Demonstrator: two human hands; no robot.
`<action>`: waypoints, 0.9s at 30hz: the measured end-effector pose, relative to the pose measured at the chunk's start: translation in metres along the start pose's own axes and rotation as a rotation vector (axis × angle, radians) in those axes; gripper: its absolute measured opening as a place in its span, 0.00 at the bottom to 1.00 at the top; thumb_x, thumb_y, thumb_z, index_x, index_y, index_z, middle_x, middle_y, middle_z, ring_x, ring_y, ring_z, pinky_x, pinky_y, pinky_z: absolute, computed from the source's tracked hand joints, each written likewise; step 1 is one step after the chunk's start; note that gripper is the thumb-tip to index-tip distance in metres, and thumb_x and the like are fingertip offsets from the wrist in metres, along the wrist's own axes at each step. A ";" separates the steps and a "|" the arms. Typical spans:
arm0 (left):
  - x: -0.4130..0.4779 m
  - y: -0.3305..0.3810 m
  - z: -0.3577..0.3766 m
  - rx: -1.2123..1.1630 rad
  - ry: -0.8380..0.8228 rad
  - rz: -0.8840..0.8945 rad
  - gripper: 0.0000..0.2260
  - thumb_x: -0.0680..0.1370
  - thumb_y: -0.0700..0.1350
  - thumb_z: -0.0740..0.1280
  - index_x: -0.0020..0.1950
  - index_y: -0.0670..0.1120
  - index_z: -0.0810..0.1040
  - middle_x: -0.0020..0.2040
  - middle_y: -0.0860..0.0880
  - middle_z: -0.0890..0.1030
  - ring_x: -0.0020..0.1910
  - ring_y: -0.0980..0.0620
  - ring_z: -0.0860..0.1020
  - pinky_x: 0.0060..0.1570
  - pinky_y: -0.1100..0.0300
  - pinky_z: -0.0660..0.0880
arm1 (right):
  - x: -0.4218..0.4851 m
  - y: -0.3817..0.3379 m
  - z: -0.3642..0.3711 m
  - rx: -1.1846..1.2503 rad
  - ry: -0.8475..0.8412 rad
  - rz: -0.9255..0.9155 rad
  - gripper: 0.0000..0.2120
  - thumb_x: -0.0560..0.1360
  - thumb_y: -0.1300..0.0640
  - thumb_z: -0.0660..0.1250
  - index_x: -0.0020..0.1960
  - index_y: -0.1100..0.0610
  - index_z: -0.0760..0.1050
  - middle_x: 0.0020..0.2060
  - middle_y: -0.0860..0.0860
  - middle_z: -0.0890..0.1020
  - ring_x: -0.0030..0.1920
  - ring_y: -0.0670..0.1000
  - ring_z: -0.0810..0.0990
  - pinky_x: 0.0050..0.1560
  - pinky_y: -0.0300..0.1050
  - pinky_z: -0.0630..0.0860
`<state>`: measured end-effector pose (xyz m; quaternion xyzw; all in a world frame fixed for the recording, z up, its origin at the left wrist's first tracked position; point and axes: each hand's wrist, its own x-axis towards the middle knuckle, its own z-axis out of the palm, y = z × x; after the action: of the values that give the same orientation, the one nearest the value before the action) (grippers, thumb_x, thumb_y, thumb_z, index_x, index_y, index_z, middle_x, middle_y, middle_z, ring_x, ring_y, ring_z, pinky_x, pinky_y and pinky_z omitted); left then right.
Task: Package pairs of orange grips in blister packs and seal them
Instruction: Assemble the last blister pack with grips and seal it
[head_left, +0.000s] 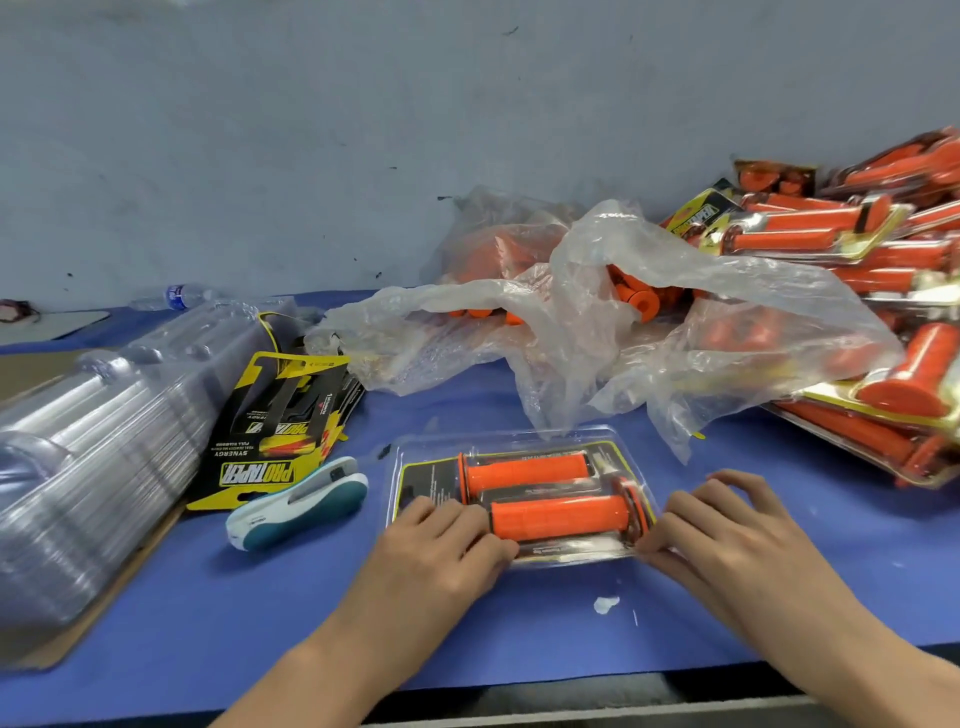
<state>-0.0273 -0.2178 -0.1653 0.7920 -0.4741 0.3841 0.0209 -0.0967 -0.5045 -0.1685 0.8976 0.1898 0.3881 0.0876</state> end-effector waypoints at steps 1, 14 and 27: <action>-0.006 -0.005 -0.002 -0.001 0.009 -0.005 0.10 0.82 0.45 0.65 0.41 0.48 0.80 0.37 0.50 0.76 0.34 0.47 0.73 0.34 0.53 0.72 | -0.002 0.003 -0.001 -0.003 -0.003 0.002 0.07 0.76 0.52 0.67 0.40 0.48 0.73 0.35 0.46 0.71 0.37 0.53 0.74 0.53 0.49 0.69; -0.035 -0.033 -0.014 -0.261 -0.067 -0.189 0.08 0.78 0.52 0.65 0.42 0.51 0.78 0.44 0.56 0.76 0.41 0.55 0.75 0.44 0.62 0.69 | 0.006 -0.013 0.000 -0.001 -0.017 -0.006 0.03 0.76 0.55 0.65 0.49 0.49 0.76 0.41 0.47 0.76 0.39 0.54 0.76 0.51 0.50 0.71; 0.002 0.010 -0.016 -0.160 -0.116 -0.135 0.08 0.79 0.49 0.61 0.45 0.50 0.79 0.41 0.53 0.76 0.39 0.51 0.76 0.42 0.56 0.76 | 0.016 -0.037 -0.011 0.117 -0.048 -0.005 0.06 0.76 0.57 0.64 0.43 0.51 0.78 0.38 0.47 0.76 0.34 0.53 0.73 0.33 0.47 0.73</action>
<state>-0.0440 -0.2187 -0.1560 0.8388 -0.4493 0.2961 0.0824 -0.1050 -0.4640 -0.1617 0.9097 0.2122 0.3545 0.0405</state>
